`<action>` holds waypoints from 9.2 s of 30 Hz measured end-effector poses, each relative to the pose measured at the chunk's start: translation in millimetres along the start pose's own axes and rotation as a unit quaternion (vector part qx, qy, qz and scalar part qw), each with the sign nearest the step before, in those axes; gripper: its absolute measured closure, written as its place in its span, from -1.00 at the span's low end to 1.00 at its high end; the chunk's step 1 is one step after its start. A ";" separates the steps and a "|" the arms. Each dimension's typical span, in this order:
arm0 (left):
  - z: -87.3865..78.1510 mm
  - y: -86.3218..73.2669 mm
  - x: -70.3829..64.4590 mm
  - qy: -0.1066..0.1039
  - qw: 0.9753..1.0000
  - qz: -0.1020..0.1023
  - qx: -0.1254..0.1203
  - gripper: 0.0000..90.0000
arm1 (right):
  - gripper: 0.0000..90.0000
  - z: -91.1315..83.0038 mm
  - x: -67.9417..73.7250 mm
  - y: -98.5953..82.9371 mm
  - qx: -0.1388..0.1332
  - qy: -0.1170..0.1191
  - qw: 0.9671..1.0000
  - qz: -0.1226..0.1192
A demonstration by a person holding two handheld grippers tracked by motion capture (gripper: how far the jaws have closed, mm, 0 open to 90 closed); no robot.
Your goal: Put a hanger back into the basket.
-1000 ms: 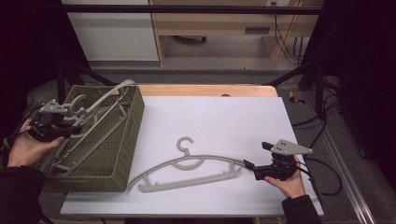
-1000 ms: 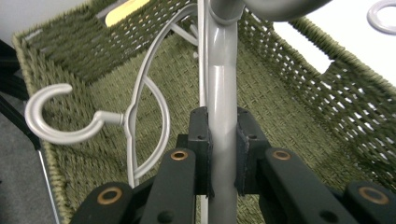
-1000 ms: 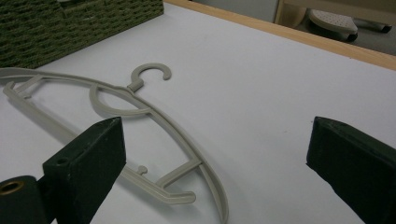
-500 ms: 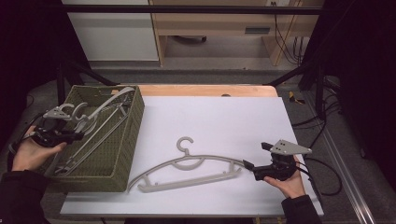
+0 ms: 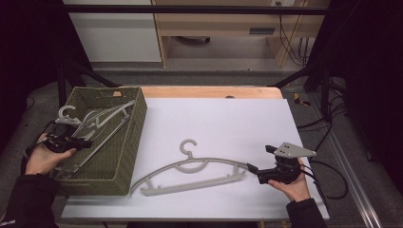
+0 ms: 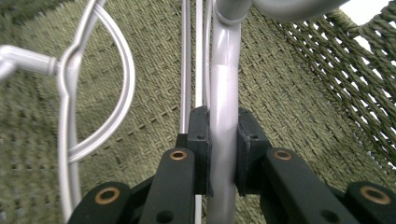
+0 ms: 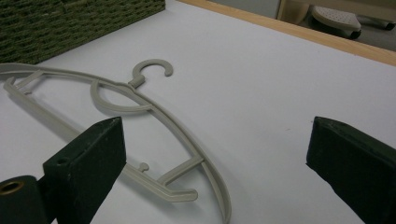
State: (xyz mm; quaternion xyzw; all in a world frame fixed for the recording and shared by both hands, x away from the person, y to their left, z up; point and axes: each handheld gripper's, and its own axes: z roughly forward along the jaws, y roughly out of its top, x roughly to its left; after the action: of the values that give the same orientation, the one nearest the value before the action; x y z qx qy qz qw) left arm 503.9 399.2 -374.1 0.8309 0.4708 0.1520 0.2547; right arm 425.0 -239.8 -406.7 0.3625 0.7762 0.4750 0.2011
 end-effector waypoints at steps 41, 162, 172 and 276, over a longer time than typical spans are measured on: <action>-51.0 8.1 -70.7 -0.005 0.978 0.026 -0.205 -0.64 | -0.88 -2.5 1.6 2.3 -0.007 -0.003 1.000 -0.009; 148.7 89.3 -243.7 -0.146 0.951 0.258 0.092 0.80 | -0.92 -4.4 3.8 0.6 -0.002 0.003 1.000 -0.006; 149.2 89.0 -246.8 -0.138 0.951 0.259 0.096 0.73 | -0.92 -3.4 4.5 1.4 -0.002 0.005 1.000 -0.007; -83.9 129.8 -158.5 0.065 0.983 0.140 -0.095 0.84 | -0.96 -15.5 -0.3 4.6 -0.023 -0.006 1.000 0.002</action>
State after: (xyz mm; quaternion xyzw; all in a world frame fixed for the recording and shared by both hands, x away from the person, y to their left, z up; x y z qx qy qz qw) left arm 473.2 231.0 -233.5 0.8491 0.3483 0.2838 0.2778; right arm 416.7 -247.8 -395.4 0.3620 0.7633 0.4907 0.2134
